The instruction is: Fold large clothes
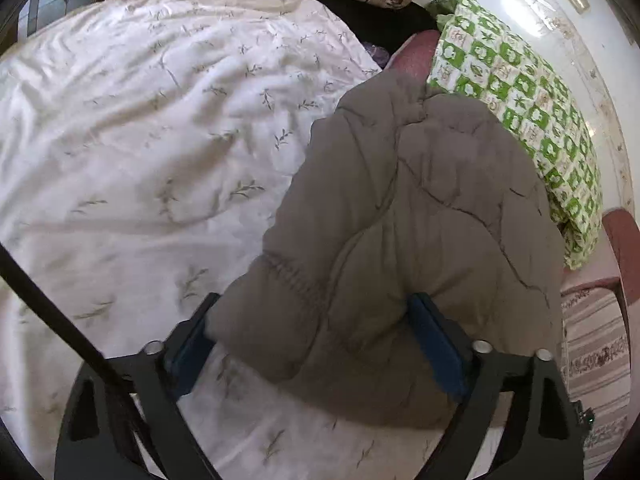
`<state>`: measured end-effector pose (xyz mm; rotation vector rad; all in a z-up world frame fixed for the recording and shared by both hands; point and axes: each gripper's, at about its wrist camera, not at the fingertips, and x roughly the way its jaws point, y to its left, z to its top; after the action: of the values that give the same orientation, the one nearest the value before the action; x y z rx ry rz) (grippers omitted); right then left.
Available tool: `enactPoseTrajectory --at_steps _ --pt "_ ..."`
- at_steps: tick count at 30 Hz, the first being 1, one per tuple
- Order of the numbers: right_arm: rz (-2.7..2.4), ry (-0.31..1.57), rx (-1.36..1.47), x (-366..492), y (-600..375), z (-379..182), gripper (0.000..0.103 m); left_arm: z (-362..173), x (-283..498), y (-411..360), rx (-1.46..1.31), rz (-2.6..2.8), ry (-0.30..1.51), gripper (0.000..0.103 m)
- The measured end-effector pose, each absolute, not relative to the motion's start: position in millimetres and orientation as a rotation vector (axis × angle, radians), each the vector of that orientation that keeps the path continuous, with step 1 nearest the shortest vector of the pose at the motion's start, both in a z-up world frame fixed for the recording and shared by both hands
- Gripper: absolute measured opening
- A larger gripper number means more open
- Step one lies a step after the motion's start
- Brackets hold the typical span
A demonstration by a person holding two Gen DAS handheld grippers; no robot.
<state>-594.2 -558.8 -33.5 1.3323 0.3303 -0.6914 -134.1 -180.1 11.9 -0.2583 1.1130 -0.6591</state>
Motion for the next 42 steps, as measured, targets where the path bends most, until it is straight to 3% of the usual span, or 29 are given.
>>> enactPoseTrajectory --at_steps 1,3,5,7,9,17,19,21,23,26,34,42 --pt "-0.675 0.294 1.353 -593 -560 -40 0.066 10 -133 -183 -0.267 -0.658 1.099 0.094" --pt "-0.703 0.318 1.3 -586 -559 -31 0.042 15 -136 -187 -0.25 -0.655 1.052 0.083" --pt "-0.76 0.375 1.153 -573 -552 -8 0.033 32 -146 -196 -0.154 -0.633 0.966 0.058" --pt "-0.82 0.414 1.015 -565 -536 16 0.029 47 -163 -203 -0.049 -0.617 0.875 0.046" --pt "-0.84 0.422 0.957 -564 -527 28 0.026 53 -171 -200 -0.046 -0.613 0.869 0.042" --pt "-0.817 0.443 0.915 -613 -478 61 0.026 87 -226 -149 0.009 -0.661 0.817 0.042" --pt "-0.816 0.469 0.937 -632 -464 55 0.027 85 -242 -130 0.022 -0.659 0.808 0.044" --pt "-0.815 0.522 0.949 -640 -459 47 0.044 75 -254 -118 0.047 -0.631 0.815 0.055" --pt "-0.813 0.556 1.03 -651 -462 35 0.051 64 -256 -109 0.056 -0.575 0.849 0.066" --pt "-0.818 0.513 1.111 -673 -457 38 0.063 62 -262 -90 0.011 -0.563 0.886 0.067" --pt "-0.936 0.418 0.655 -684 -349 128 0.07 104 -350 -60 0.054 -0.594 0.678 0.074" --pt "-0.811 0.405 0.33 -659 -202 191 0.09 177 -465 -25 0.161 -0.667 0.377 0.095"
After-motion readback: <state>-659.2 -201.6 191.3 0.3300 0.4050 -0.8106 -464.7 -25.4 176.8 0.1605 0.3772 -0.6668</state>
